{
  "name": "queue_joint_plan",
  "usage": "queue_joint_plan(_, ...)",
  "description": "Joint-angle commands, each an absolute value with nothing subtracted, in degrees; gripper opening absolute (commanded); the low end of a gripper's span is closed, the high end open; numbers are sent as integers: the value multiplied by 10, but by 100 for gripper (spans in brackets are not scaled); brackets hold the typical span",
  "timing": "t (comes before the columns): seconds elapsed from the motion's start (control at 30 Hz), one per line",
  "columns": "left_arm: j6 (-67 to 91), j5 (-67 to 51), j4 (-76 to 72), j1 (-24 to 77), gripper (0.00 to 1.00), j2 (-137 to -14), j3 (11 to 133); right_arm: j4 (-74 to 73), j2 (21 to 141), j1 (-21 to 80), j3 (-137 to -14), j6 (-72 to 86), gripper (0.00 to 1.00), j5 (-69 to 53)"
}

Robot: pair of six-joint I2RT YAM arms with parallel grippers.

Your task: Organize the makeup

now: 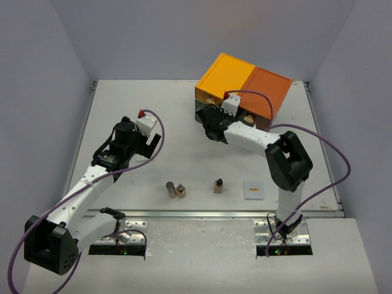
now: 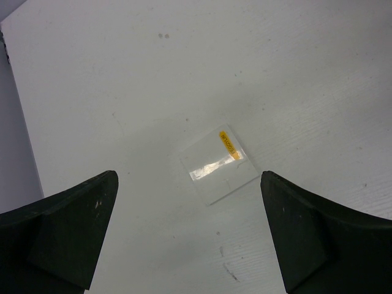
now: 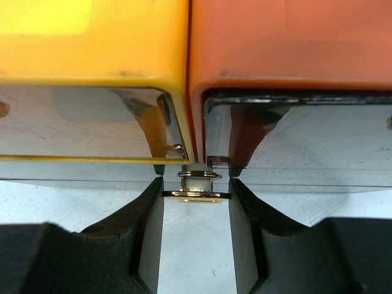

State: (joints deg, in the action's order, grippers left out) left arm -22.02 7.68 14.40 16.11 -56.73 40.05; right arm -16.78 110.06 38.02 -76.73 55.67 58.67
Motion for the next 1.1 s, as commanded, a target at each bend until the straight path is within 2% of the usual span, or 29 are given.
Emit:
queue_joint_plan(0.0,-223,69,125,154,100,-564,412,-157,1091,378,-768,545,4,597)
queue_joint_plan(0.17,-224,73,127,153,100,-571,413,-152,1081,407,-763,528,0,574)
queue_joint_plan(0.83,-214,55,150,152,100,-601,426,-255,1008,551,-698,657,3,630)
queue_joint_plan(0.97,-219,56,153,151,100,-646,437,-272,1005,553,-700,662,12,612)
queue_joint_plan(1.07,-232,54,160,149,100,-688,448,-295,1001,554,-710,653,41,595)
